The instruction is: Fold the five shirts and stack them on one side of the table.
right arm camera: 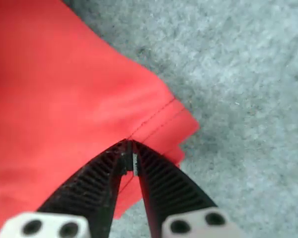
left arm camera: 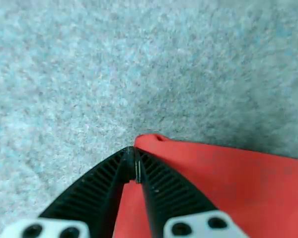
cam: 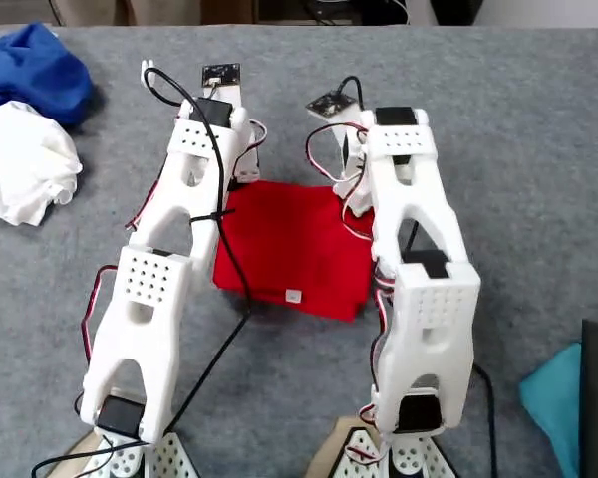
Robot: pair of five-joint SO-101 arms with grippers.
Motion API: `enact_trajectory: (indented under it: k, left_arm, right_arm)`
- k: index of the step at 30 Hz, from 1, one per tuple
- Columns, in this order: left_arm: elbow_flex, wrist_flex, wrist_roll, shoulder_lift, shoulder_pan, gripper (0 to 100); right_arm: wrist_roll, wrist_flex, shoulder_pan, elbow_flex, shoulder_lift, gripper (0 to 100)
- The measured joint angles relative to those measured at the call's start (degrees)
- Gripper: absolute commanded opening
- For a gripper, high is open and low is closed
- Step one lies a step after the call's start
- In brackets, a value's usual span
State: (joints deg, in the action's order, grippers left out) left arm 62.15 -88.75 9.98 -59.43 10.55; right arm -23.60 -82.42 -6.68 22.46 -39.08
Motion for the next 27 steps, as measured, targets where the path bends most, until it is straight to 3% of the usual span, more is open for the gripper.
enact_trajectory:
  k: [5, 13, 19, 27]
  left_arm:
    - [-0.1, 0.0, 0.0, -0.6, 0.0, 2]
    - [0.5, -0.1, 0.0, -0.7, -0.4, 2]
    - [8.8, -4.0, 0.0, -1.0, -3.6, 2]
    - [7.6, -5.7, 0.1, -2.8, -7.2, 2]
  right_arm:
    - [0.0, -0.4, -0.1, 2.1, -0.6, 0.5]
    - [0.0, -11.8, -0.1, 14.0, -0.6, 0.5]
    - [1.6, -18.7, 0.2, 25.0, -0.6, 0.5]
    - [8.3, -18.9, 1.4, 19.4, 6.7, 0.5]
